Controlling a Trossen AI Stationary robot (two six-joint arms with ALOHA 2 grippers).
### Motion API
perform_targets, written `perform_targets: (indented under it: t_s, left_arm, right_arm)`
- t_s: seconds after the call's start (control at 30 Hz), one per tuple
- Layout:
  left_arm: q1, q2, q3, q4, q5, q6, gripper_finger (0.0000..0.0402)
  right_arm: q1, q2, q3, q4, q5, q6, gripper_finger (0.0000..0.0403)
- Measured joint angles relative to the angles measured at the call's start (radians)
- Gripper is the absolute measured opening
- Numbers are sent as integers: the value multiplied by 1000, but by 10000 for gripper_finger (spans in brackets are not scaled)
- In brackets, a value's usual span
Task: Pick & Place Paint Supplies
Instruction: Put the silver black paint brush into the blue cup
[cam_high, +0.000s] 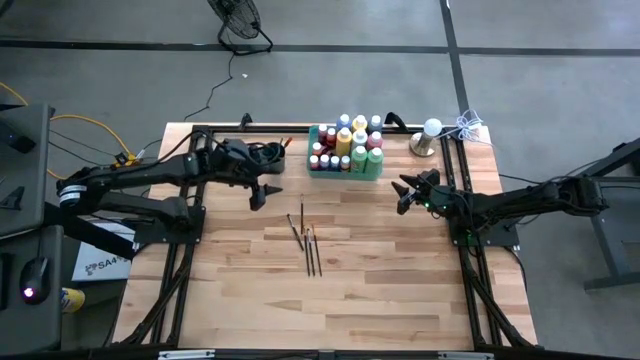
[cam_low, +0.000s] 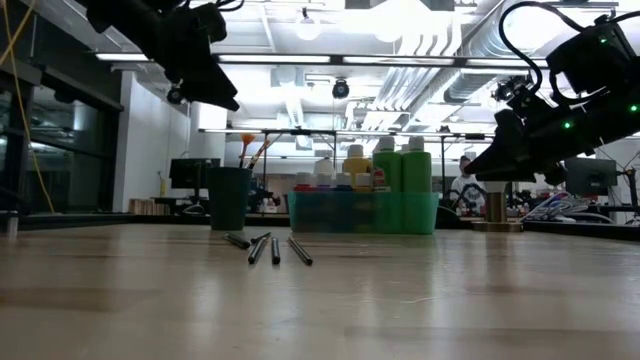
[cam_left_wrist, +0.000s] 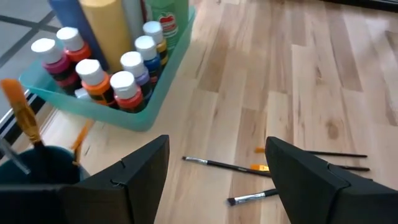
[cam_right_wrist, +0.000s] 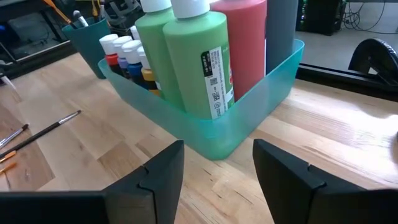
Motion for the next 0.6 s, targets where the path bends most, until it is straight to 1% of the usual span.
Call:
perform_targets:
  t_s: [0.6]
  left_arm:
    - [3,0,0,-24,1,-18,260]
  right_arm:
    - [0,0,0,0,0,0,185]
